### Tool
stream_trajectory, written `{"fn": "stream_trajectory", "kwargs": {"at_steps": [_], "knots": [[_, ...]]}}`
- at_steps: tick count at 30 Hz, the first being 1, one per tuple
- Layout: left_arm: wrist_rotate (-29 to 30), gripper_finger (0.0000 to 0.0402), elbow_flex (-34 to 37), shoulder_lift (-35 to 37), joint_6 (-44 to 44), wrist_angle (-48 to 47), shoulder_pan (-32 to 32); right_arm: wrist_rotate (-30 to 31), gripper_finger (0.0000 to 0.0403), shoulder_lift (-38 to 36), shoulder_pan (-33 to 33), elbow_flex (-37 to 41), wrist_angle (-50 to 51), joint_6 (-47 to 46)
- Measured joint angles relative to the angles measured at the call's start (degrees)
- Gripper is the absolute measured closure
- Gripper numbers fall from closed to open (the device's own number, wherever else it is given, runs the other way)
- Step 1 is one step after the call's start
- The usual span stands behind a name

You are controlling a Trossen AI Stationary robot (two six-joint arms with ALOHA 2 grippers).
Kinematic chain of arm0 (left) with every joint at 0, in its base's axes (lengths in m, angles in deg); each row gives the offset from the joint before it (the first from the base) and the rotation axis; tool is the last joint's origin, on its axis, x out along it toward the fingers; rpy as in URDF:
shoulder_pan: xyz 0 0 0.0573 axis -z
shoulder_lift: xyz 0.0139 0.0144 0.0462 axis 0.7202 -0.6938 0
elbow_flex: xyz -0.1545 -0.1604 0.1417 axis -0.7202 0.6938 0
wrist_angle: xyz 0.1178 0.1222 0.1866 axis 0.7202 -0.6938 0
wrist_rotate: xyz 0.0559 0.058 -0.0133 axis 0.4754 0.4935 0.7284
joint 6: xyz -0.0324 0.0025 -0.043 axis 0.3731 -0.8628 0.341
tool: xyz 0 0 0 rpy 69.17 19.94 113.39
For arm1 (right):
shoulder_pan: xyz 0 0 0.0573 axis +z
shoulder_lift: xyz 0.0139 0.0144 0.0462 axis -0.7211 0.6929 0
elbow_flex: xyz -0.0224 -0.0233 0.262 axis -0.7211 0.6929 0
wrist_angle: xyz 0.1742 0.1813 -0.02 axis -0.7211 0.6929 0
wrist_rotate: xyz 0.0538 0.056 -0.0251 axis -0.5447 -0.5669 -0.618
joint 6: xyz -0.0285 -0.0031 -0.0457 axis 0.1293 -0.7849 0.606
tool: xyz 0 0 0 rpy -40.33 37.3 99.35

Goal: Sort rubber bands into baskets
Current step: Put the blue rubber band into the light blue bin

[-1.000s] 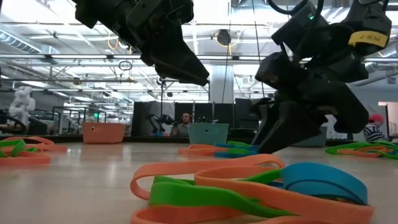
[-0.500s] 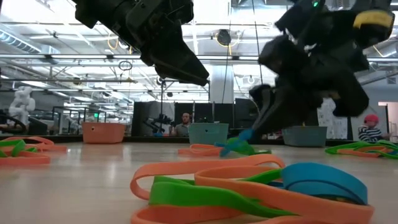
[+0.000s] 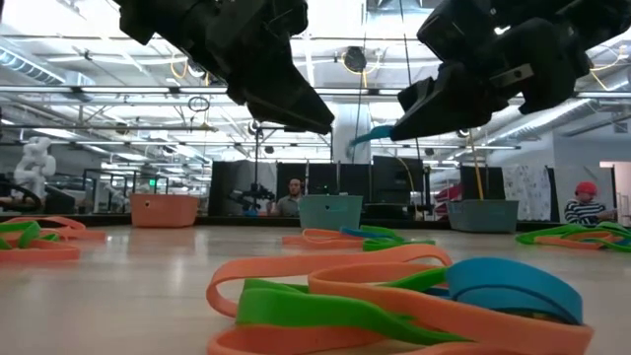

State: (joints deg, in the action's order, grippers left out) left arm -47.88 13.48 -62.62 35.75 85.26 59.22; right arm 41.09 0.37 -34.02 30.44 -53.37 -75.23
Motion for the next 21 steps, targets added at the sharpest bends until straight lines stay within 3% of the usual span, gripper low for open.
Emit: {"fn": "stream_trajectory", "kwargs": {"at_steps": [9, 21], "knots": [[1.37, 0.0226, -0.01, -5.64, -21.38, 12.57, 0.97, -0.1, 0.0402, 0.0, -0.01, 0.0, -0.37, 0.0], [1.33, 0.0216, -2.12, -7.48, -22.68, 12.27, 0.61, -0.13, 0.0403, 0.0, -0.02, 0.0, 0.26, 0.0]]}}
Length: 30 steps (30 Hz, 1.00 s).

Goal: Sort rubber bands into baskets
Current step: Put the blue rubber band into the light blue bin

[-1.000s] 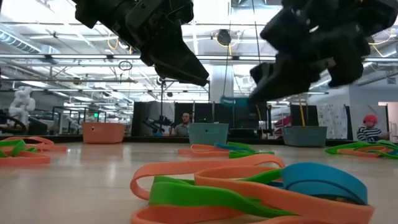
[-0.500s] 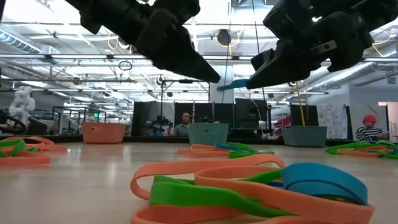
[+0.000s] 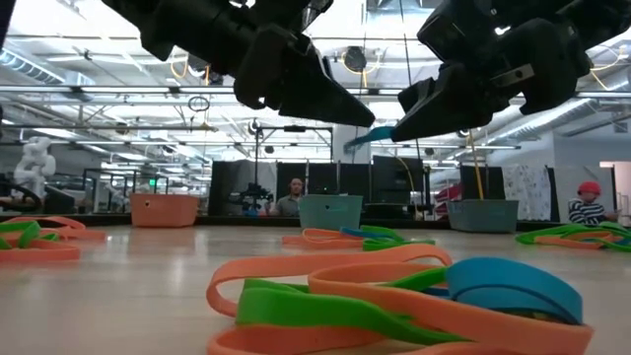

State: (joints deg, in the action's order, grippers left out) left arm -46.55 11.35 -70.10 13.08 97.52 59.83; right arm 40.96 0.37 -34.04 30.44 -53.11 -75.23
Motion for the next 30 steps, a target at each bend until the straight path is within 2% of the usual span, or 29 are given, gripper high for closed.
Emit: {"fn": "stream_trajectory", "kwargs": {"at_steps": [9, 14, 18, 25, 30], "knots": [[0.51, 0.0122, -1.42, -4.04, -0.42, 0.95, -0.03, 0.0, 0.0403, 0.0, 0.0, 0.0, 0.04, 0.0], [0.81, 0.0104, -1.4, -4.11, -0.09, 1.16, -0.16, 0.02, 0.0402, 0.0, 0.0, 0.0, 0.23, 0.0], [0.57, 0.0128, -1.4, -4.11, -0.11, 2.12, -0.18, 0.2, 0.0402, 0.0, -0.02, 0.0, 0.18, 0.0], [0.17, 0.0222, -1.4, -4.11, 0.04, 1.33, -1.03, 0.22, 0.0402, 0.0, -0.04, 0.0, 0.15, 0.0], [0.15, 0.0272, -1.4, -4.11, 0.02, 1.77, -1.07, 0.25, 0.0402, 0.0, -0.07, 0.0, 0.13, 0.0]]}}
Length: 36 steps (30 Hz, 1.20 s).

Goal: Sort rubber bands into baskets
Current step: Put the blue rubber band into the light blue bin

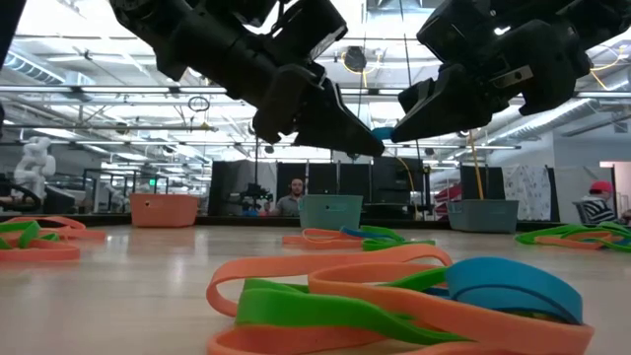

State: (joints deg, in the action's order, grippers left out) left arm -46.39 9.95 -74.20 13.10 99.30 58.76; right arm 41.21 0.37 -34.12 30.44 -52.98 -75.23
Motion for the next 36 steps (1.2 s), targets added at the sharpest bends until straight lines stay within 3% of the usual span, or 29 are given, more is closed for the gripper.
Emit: {"fn": "stream_trajectory", "kwargs": {"at_steps": [10, 15, 23, 26, 31, 36], "knots": [[-0.44, 0.0391, 0.0, 0.0, -0.02, -0.24, 0.03, 0.34, 0.0401, 0.0, -0.04, 0.0, -0.02, -0.58], [-0.35, 0.0394, 0.02, 0.0, -0.02, -0.36, 0.03, 3.19, 0.0367, 0.0, -0.06, 0.0, 0.72, -3.83], [1.4, 0.0398, 0.13, 1.33, -0.02, -1.87, -0.19, 10.41, 0.0261, 0.0, -0.08, 0.0, 3.27, -6.25], [3.26, 0.0399, 0.11, 4.16, 0.02, -6.23, -1.48, 10.53, 0.0229, -0.59, -0.06, 0.0, 5.69, -6.25], [5.58, 0.04, 0.11, 8.63, -0.19, -12.18, -7.82, 10.66, 0.0194, -2.42, -0.1, -0.02, 7.72, -6.03], [0.75, 0.04, 0.11, 9.23, -0.21, -12.62, -19.0, 12.53, 0.0182, -4.65, -0.33, -0.02, 7.8, -4.87]]}}
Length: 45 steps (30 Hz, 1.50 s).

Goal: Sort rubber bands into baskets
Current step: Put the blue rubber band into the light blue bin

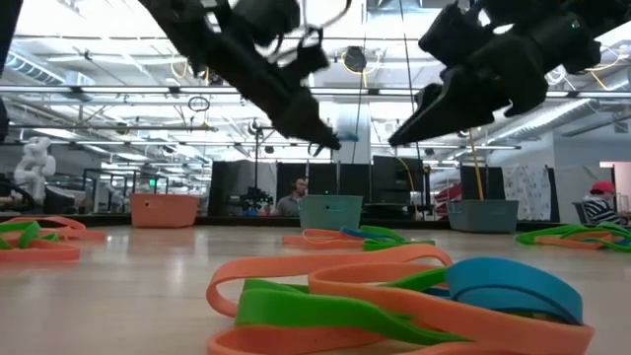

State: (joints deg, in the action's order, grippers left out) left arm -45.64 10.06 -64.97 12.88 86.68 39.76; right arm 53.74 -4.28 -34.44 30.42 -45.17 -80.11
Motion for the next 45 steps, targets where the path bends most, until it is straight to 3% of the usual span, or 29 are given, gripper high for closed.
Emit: {"fn": "stream_trajectory", "kwargs": {"at_steps": [3, 10, 15, 29, 33, 45], "knots": [[-4.68, 0.04, -0.04, -1.01, 1.78, 0.2, -6.35, 5.74, 0.0183, -1.58, -0.15, 0.0, 2.96, -0.34], [-10.54, 0.04, 0.0, -1.74, 15.28, 4.16, -15.94, 17.8, 0.0192, -2.98, -0.15, 0.0, 7.59, -1.53], [-13.55, 0.04, -0.02, -1.74, 22.15, 5.68, -18.14, 18.15, 0.0193, -2.98, -0.15, 0.0, 7.41, -0.24], [-14.02, 0.0385, 0.0, -8.36, 25.49, 10.0, -18.05, 18.87, 0.0193, -2.98, -0.15, 0.0, 5.84, 2.93], [-13.98, 0.0355, 0.0, -8.31, 25.41, 10.86, -18.05, 18.87, 0.0193, -2.98, -0.23, 0.0, 5.85, 4.03], [-11.09, 0.0208, -0.02, -8.27, 28.69, 11.11, -18.18, 18.85, 0.0193, -2.96, -0.74, 0.0, 5.92, 4.46]]}}
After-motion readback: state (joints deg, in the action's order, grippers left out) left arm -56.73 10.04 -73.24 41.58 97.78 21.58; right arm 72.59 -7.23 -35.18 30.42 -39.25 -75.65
